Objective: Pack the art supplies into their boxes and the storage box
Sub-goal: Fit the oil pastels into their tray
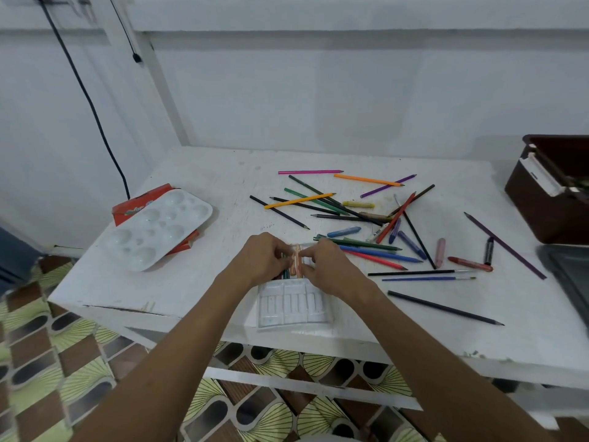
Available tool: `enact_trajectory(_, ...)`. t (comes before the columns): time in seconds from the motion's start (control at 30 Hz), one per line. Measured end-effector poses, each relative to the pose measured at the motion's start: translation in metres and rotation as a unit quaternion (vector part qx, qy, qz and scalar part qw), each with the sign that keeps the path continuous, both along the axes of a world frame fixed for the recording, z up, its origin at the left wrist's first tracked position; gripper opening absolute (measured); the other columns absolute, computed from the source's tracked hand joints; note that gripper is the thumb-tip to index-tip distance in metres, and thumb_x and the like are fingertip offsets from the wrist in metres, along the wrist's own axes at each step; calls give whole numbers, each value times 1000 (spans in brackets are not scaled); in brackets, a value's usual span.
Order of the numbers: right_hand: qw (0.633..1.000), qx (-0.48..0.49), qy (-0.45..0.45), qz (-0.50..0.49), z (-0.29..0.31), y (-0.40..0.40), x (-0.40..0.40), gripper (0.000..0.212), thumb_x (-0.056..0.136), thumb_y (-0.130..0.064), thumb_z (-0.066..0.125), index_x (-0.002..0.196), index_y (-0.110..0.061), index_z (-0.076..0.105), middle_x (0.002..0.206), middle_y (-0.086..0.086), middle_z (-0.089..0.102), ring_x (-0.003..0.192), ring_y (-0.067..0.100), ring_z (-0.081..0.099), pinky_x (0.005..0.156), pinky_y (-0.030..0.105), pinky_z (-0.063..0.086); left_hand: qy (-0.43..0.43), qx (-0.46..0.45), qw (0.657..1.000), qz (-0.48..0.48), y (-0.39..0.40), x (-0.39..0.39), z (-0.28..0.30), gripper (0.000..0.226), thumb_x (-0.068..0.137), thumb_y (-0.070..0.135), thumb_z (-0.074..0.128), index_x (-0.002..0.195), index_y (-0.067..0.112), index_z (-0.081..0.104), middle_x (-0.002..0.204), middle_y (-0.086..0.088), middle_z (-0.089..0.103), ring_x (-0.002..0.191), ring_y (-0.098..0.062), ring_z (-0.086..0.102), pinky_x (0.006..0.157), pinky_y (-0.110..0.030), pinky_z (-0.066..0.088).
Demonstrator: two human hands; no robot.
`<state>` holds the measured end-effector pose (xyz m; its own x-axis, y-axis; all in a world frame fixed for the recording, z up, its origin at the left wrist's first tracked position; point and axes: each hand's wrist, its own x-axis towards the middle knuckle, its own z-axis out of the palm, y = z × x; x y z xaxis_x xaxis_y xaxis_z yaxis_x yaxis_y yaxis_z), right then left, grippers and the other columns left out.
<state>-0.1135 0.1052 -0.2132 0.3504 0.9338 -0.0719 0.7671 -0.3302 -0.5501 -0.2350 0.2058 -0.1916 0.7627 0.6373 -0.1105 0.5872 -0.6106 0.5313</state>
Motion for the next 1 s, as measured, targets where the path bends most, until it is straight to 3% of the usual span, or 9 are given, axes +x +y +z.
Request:
enact_trajectory(0.07, 1000, 6, -3, 4, 0, -2, -1, 25, 90, -26, 61, 113, -20, 68, 94, 6, 50, 75, 9, 45, 71, 18, 33, 7, -3, 1000, 2, 0, 1, 0, 15, 86, 21, 67, 98, 19, 77, 80, 0, 70, 60, -4, 53, 53, -9, 32)
enact_trajectory(0.2, 999, 34, 15, -1, 1, -4, -1, 23, 88, -23, 63, 110, -23, 67, 91, 2, 40, 65, 6, 41, 65, 19, 32, 12, -5, 1000, 5, 0, 1, 0, 11, 85, 21, 68, 92, 17, 76, 70, 5, 61, 60, -6, 52, 53, -13, 34)
enact_trajectory(0.33, 1000, 12, 21, 14, 8, -5, 3, 24, 89, -25, 63, 112, -21, 68, 86, 1, 45, 62, 7, 45, 59, 14, 33, 46, -11, 999, -1, 4, 9, 6, 7, 84, 17, 67, 85, 17, 74, 70, 8, 61, 65, -8, 55, 54, -14, 38)
enact_trajectory(0.47, 998, 35, 24, -42, 18, -15, 26, 31, 91, -23, 60, 121, -16, 63, 92, -2, 53, 80, 8, 49, 78, 21, 44, 30, -16, 999, 27, 8, 32, 11, 11, 84, 22, 65, 89, 15, 72, 82, 3, 68, 67, -5, 60, 58, -17, 46)
enact_trajectory(0.57, 995, 42, 11, -93, 21, -27, 58, 28, 90, -19, 60, 117, -13, 65, 94, 2, 61, 77, 8, 50, 64, 13, 36, 6, -15, 1000, 19, 5, 56, 14, 18, 85, 28, 67, 97, 15, 70, 88, 2, 64, 72, -9, 60, 62, -18, 47)
enact_trajectory(0.8, 982, 24, 2, -188, 29, -50, 119, 25, 90, -14, 61, 114, -7, 66, 107, 9, 65, 80, 9, 53, 76, 17, 39, 13, 11, 999, -42, 1, 102, 21, 29, 89, 27, 63, 113, 13, 66, 106, -1, 63, 87, -13, 56, 75, -24, 43)
enact_trajectory(0.9, 981, -2, -4, -196, 29, -51, 131, 20, 90, -17, 62, 103, -6, 71, 103, 10, 68, 78, 11, 55, 72, 18, 41, 37, 14, 997, -66, 1, 115, 19, 30, 89, 27, 62, 115, 12, 67, 107, -3, 65, 86, -15, 58, 73, -24, 44)
enact_trajectory(1.0, 977, -39, 5, -209, 28, -48, 129, 25, 91, -28, 62, 88, -5, 71, 85, 7, 66, 67, 11, 53, 53, 17, 34, 55, 11, 996, -74, 1, 124, 12, 27, 88, 29, 62, 109, 14, 71, 100, -4, 69, 77, -14, 59, 64, -22, 43)
